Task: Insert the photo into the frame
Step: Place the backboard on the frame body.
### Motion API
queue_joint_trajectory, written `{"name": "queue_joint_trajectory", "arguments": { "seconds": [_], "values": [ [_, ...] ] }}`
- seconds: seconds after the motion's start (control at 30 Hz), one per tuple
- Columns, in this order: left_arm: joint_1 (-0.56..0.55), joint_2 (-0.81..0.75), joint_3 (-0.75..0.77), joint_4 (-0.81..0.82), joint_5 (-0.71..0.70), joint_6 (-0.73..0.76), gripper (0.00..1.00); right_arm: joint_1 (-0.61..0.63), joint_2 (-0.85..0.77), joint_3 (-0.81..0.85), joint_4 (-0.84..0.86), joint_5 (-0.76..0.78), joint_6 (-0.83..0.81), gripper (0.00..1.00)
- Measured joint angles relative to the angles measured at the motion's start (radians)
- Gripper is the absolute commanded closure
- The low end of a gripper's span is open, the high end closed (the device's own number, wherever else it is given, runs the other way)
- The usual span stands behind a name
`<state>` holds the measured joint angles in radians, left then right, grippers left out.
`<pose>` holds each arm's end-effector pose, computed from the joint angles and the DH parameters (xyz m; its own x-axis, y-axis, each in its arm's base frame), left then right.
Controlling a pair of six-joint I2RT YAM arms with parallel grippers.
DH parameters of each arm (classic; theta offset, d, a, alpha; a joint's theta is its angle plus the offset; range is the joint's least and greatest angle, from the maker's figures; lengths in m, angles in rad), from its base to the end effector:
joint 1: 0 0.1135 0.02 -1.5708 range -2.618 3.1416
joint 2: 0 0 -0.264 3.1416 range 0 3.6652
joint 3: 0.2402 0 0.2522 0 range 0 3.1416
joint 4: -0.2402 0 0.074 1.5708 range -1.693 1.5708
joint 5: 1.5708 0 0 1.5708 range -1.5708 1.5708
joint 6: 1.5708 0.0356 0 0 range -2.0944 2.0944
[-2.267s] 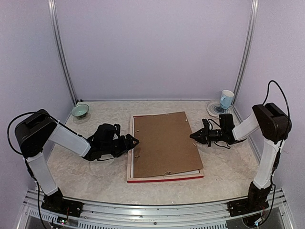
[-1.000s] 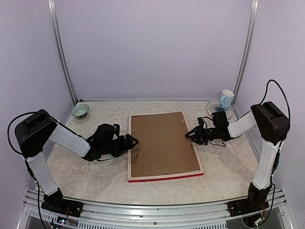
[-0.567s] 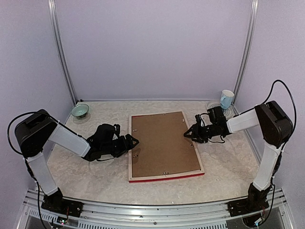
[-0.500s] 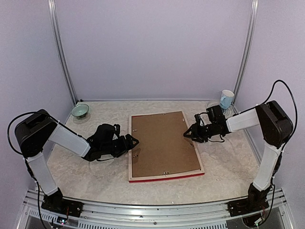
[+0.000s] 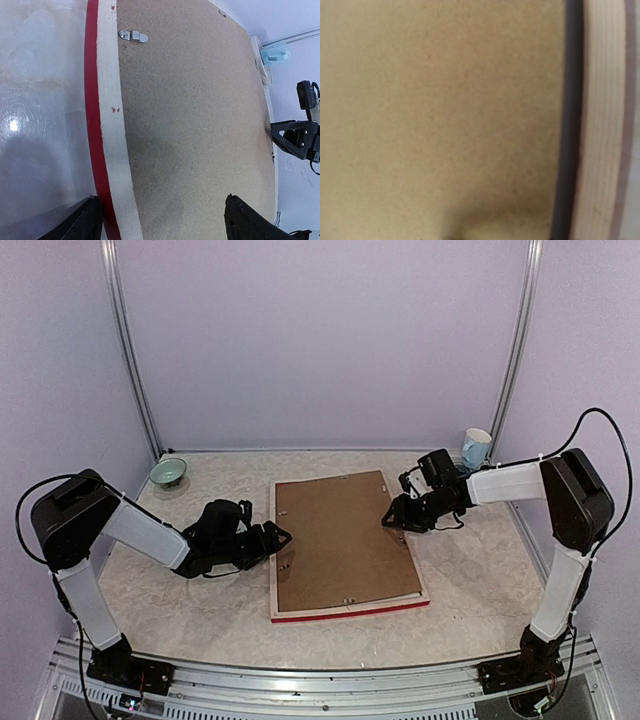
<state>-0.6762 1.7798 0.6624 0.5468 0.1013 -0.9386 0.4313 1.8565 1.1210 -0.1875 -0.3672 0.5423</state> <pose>0.2536 -0.2081 0.1187 -0.8048 -0.3833 -0.4532 0.0673 0.6998 -0.7112 0.3408 0.1709 0.1614 -0.9234 0.1053 -0.3691 -0.1289 0.8207 0.5566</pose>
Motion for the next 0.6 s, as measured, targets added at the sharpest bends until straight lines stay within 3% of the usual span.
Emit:
{"name": "queue_joint_trajectory", "arguments": {
  "seconds": [0.6],
  "values": [
    [-0.007,0.000,0.000,0.000,0.000,0.000,0.17,0.051,-0.077,0.098,-0.126,0.150,-0.084,0.35]
  ]
}}
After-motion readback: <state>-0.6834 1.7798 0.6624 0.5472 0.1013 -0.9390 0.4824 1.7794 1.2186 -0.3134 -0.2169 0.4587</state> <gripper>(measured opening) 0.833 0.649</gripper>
